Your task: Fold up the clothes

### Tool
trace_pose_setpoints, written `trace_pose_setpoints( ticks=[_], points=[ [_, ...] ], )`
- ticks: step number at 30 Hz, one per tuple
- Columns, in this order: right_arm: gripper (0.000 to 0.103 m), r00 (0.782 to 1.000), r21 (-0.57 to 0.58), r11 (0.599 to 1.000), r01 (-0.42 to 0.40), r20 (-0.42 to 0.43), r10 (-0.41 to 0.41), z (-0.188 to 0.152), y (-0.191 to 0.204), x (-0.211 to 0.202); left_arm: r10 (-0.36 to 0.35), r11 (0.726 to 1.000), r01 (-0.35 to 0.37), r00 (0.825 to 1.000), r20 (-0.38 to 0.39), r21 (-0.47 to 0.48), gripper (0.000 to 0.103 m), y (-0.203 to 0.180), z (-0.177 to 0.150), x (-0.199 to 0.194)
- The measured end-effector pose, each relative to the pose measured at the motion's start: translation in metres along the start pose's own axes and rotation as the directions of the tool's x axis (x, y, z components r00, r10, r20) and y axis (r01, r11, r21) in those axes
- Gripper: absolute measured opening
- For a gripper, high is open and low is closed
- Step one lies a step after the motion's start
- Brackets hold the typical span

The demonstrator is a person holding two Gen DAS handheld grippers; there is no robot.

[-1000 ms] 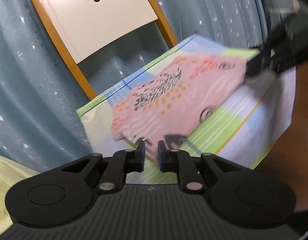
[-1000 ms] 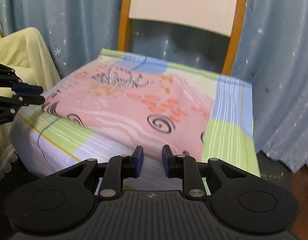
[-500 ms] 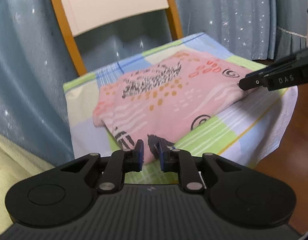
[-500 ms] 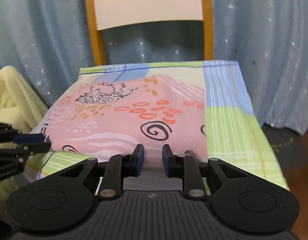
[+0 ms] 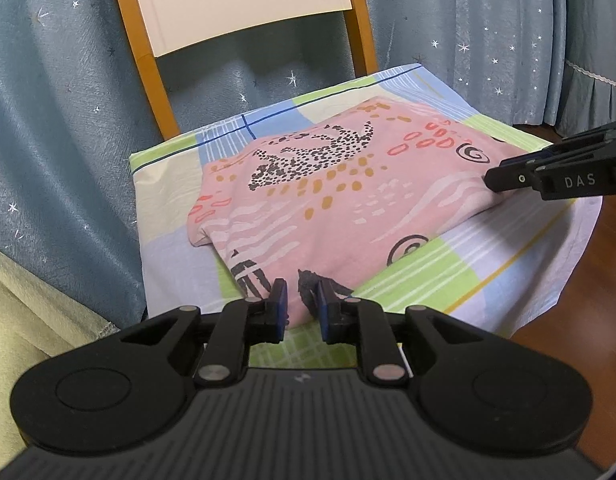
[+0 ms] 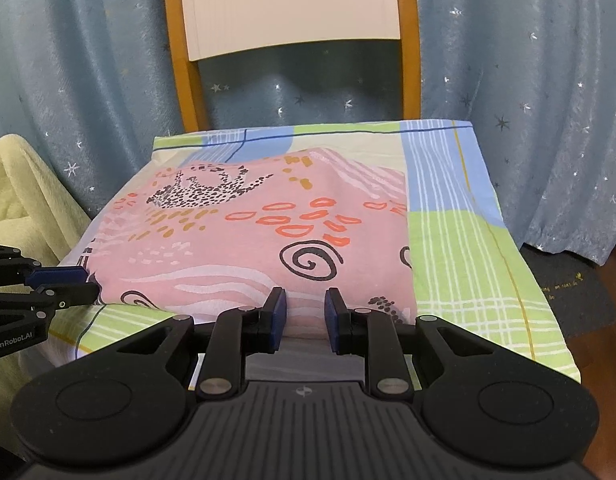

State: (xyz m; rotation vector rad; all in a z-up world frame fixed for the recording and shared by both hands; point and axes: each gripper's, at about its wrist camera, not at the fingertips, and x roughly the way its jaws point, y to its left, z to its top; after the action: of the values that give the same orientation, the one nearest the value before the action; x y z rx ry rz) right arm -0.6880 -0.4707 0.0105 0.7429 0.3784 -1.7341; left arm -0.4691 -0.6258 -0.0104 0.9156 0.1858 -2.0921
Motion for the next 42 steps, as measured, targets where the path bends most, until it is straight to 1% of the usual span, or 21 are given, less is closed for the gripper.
trace_pose_setpoints(
  ticks=[3, 5, 6, 8, 9, 11, 13, 14, 15, 20, 21, 22, 23, 25, 26, 27, 29, 33, 37, 40, 42],
  points=[
    [0.028, 1.0, -0.02, 1.0, -0.003, -0.014, 0.002, 0.0, 0.003, -0.002, -0.003, 1.0, 0.003, 1.0, 0.0, 0.0, 0.015, 0.001, 0.0, 0.0],
    [0.028, 1.0, -0.07, 0.998, -0.001, -0.023, -0.001, -0.001, 0.007, -0.007, -0.002, 1.0, 0.002, 1.0, 0.008, 0.009, 0.015, 0.0, -0.001, -0.003],
    [0.029, 1.0, -0.117, 0.993, 0.009, -0.022, -0.011, -0.003, 0.01, -0.009, 0.003, 1.0, -0.003, 1.0, 0.016, 0.021, 0.018, -0.001, -0.002, -0.006],
    [0.033, 0.999, -0.239, 0.97, 0.04, -0.009, -0.043, -0.009, 0.015, -0.015, 0.023, 0.995, -0.027, 0.998, 0.051, 0.099, 0.026, -0.008, -0.006, -0.014],
    [0.035, 0.998, -0.299, 0.953, 0.056, -0.001, -0.059, -0.012, 0.018, -0.018, 0.028, 0.985, -0.039, 0.997, 0.072, 0.167, 0.03, -0.015, -0.009, -0.018],
    [0.04, 0.997, -0.414, 0.907, 0.075, 0.003, -0.081, -0.02, 0.021, -0.018, 0.029, 0.947, -0.06, 0.994, 0.102, 0.317, 0.033, -0.031, -0.016, -0.022],
    [0.042, 0.996, -0.505, 0.859, 0.083, 0.011, -0.09, -0.026, 0.024, -0.017, 0.033, 0.89, -0.078, 0.994, 0.108, 0.448, 0.035, -0.045, -0.023, -0.019],
    [0.042, 0.996, -0.541, 0.837, 0.084, 0.015, -0.091, -0.027, 0.026, -0.016, 0.041, 0.868, -0.092, 0.992, 0.116, 0.488, 0.034, -0.049, -0.024, -0.017],
    [0.042, 0.996, -0.569, 0.818, 0.084, 0.018, -0.09, -0.027, 0.027, -0.015, 0.045, 0.857, -0.1, 0.992, 0.12, 0.506, 0.034, -0.05, -0.024, -0.014],
    [0.042, 0.995, -0.682, 0.726, 0.088, 0.029, -0.093, -0.024, 0.033, -0.004, 0.071, 0.83, -0.117, 0.992, 0.103, 0.545, 0.033, -0.047, -0.017, -0.003],
    [0.042, 0.994, -0.706, 0.702, 0.094, 0.034, -0.099, -0.024, 0.035, -0.001, 0.082, 0.82, -0.125, 0.992, 0.101, 0.559, 0.029, -0.046, -0.017, -0.001],
    [0.042, 0.993, -0.74, 0.664, 0.106, 0.047, -0.107, -0.026, 0.037, 0.001, 0.091, 0.808, -0.129, 0.991, 0.095, 0.575, 0.016, -0.045, -0.017, 0.001],
    [0.042, 0.992, -0.775, 0.621, 0.118, 0.062, -0.111, -0.029, 0.04, 0.002, 0.098, 0.796, -0.131, 0.991, 0.087, 0.591, 0.011, -0.045, -0.018, 0.003],
    [0.035, 0.991, -0.82, 0.559, 0.121, 0.069, -0.114, -0.032, 0.043, 0.004, 0.105, 0.779, -0.132, 0.991, 0.08, 0.613, 0.009, -0.043, -0.02, 0.006],
    [0.017, 0.991, -0.832, 0.544, 0.113, 0.059, -0.117, -0.032, 0.044, 0.006, 0.102, 0.778, -0.131, 0.991, 0.082, 0.615, 0.008, -0.042, -0.02, 0.007],
    [0.008, 0.991, -0.837, 0.535, 0.115, 0.06, -0.12, -0.031, 0.045, 0.005, 0.1, 0.776, -0.131, 0.991, 0.085, 0.616, 0.007, -0.042, -0.02, 0.007],
    [0.006, 0.989, -0.838, 0.529, 0.134, 0.081, -0.124, -0.03, 0.047, 0.001, 0.1, 0.779, -0.137, 0.991, 0.094, 0.612, 0.006, -0.04, -0.018, 0.006],
    [0.006, 0.988, -0.811, 0.567, 0.145, 0.09, -0.123, -0.029, 0.052, -0.011, 0.091, 0.785, -0.13, 0.991, 0.095, 0.605, 0.005, -0.038, -0.018, 0.003],
    [0.002, 0.991, -0.816, 0.566, 0.115, 0.053, -0.124, -0.04, 0.055, -0.011, 0.093, 0.781, -0.129, 0.992, 0.09, 0.611, 0.005, -0.037, -0.023, 0.001],
    [0.002, 0.99, -0.817, 0.566, 0.107, 0.035, -0.136, -0.044, 0.055, -0.007, 0.094, 0.786, -0.129, 0.991, 0.09, 0.604, 0.005, -0.036, -0.025, -0.001],
    [0.008, 0.99, -0.806, 0.583, 0.108, 0.034, -0.136, -0.043, 0.054, -0.009, 0.092, 0.793, -0.127, 0.992, 0.09, 0.595, 0.006, -0.035, -0.024, -0.004]
  ],
)
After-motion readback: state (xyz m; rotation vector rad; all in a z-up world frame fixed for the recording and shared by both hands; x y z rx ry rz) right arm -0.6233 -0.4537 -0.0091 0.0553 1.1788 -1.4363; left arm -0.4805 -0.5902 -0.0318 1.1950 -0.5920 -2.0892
